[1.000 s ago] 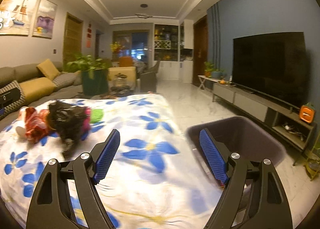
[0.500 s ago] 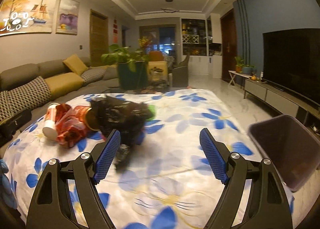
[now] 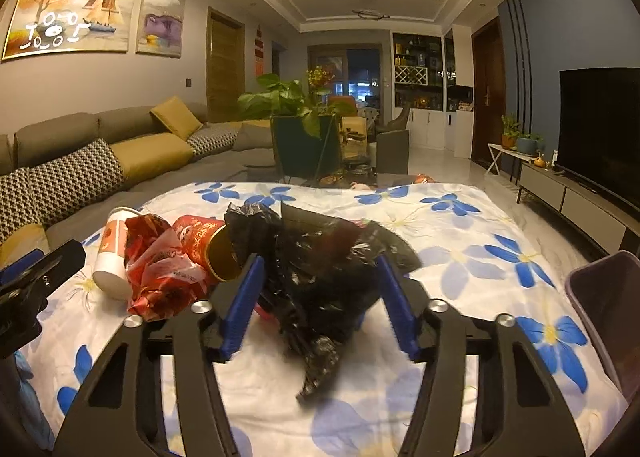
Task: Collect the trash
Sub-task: 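Grasp the black plastic bag with the right tool while the left tool grasps the red snack bag, then lift the red snack bag and black bag and carry both over the bin, then open both tools over the bin to drop the two bags, then move both open tools back toward the cups and pink bag on the bed, then grasp the white printed paper cup with the left tool while the right tool grasps the red cup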
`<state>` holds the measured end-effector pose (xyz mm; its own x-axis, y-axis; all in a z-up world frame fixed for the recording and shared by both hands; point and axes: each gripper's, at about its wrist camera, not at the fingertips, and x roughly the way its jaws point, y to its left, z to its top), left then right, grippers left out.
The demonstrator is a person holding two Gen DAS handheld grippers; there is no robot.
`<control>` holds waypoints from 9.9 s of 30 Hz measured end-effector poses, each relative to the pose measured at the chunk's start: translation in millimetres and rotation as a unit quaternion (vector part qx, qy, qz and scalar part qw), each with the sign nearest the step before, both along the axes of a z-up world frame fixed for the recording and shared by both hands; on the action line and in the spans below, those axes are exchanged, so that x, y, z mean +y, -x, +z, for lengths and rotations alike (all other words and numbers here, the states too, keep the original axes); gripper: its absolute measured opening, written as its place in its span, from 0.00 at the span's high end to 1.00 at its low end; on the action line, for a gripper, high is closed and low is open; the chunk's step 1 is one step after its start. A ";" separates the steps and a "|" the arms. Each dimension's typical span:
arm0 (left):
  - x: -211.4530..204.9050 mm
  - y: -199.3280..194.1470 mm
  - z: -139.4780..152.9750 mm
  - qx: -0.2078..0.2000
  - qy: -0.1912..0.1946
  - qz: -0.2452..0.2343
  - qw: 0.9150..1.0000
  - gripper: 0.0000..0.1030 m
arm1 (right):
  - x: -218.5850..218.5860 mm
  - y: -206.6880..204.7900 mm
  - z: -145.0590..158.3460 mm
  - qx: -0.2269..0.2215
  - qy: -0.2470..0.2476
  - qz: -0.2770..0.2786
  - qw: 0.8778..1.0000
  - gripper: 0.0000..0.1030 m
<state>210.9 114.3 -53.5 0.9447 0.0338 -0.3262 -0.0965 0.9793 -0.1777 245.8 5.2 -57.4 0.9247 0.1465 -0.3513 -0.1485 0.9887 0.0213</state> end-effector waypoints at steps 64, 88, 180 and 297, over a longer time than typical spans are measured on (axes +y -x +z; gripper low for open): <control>-141.8 6.0 56.4 0.009 -0.007 -0.183 0.983 0.92 | -150.5 120.3 40.3 -0.088 -0.030 -0.113 0.989 0.98; -295.4 15.6 61.4 -0.011 -0.028 -0.310 0.950 0.92 | -248.4 154.9 43.1 -0.099 -0.015 -0.217 0.971 0.98; -356.1 -52.6 5.2 0.028 0.054 -0.364 0.929 0.28 | -308.4 99.3 10.4 -0.023 -0.048 -0.273 0.961 0.98; 58.3 -32.3 -19.9 0.053 0.048 0.018 0.997 0.46 | 76.8 -42.6 -15.9 0.107 -0.051 0.140 0.983 0.74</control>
<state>243.2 172.6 -73.4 0.9037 0.0316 -0.4270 -0.1547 0.9540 -0.2568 288.4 81.9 -73.4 0.7498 0.4297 -0.5031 -0.3959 0.9006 0.1793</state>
